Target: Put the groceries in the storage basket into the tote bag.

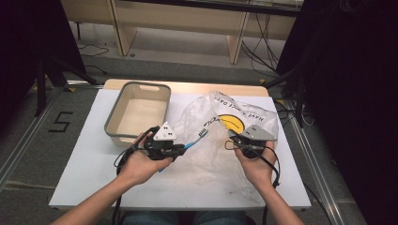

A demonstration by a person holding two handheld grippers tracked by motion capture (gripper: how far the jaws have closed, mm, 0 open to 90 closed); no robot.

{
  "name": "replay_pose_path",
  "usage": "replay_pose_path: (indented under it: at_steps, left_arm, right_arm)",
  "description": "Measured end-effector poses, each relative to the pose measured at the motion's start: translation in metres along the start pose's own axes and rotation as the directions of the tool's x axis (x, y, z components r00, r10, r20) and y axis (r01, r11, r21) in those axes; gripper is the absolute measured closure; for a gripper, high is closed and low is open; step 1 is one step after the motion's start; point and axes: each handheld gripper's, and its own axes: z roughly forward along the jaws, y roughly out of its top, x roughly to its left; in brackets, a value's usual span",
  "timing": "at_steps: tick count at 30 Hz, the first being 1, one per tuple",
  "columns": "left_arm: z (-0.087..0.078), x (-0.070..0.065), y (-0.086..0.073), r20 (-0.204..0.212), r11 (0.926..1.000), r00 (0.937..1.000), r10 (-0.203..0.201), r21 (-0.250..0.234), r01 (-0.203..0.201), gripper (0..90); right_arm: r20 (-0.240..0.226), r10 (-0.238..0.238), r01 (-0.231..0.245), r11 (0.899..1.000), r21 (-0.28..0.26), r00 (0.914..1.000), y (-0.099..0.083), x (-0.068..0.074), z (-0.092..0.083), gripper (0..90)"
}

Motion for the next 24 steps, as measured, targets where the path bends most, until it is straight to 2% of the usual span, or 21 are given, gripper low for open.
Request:
replay_pose_path:
  at_steps: [9,24]
  left_arm:
    - [0.007,-0.009,-0.001,0.016,0.9994,0.9995,0.026,0.023,-0.026,81.7]
    - [0.012,-0.014,-0.003,0.028,0.9988,0.9991,0.033,0.036,-0.034,81.7]
  right_arm:
    - [0.000,0.001,-0.001,1.000,-0.004,1.0000,0.000,0.000,0.000,90.0]
    - [0.001,0.002,-0.002,1.000,-0.005,1.0000,0.000,0.000,-0.001,90.0]
